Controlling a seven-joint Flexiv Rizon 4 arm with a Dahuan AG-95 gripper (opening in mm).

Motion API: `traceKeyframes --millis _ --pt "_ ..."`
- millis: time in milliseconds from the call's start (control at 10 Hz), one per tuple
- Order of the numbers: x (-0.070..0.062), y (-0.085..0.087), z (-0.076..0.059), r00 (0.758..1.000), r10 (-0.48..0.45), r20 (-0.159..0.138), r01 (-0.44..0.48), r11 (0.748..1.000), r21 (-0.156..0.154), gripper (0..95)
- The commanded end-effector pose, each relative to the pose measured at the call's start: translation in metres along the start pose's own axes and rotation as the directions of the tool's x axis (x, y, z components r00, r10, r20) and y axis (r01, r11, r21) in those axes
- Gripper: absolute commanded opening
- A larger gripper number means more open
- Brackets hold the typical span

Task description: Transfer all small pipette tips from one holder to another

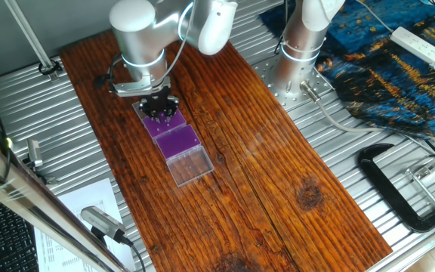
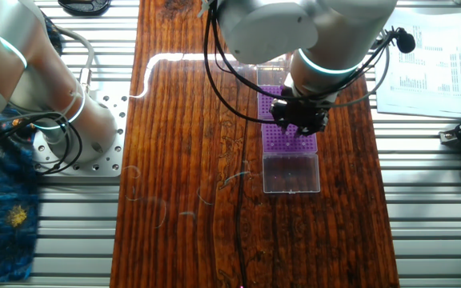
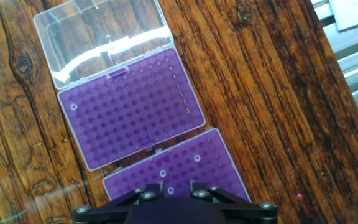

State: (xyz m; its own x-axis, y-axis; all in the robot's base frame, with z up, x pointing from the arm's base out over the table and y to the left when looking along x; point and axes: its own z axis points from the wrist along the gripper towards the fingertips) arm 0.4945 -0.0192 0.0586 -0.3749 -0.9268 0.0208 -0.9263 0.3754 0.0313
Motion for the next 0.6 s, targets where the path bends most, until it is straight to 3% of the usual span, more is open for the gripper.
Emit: traceKeyframes --millis 100,600 --pt "0.0002 0.0000 0.0003 1.000 0.000 0.001 0.000 1.000 0.000 19.0" --pt "0.0021 0.0029 0.0022 1.000 0.003 0.001 -0.003 1.000 0.000 19.0"
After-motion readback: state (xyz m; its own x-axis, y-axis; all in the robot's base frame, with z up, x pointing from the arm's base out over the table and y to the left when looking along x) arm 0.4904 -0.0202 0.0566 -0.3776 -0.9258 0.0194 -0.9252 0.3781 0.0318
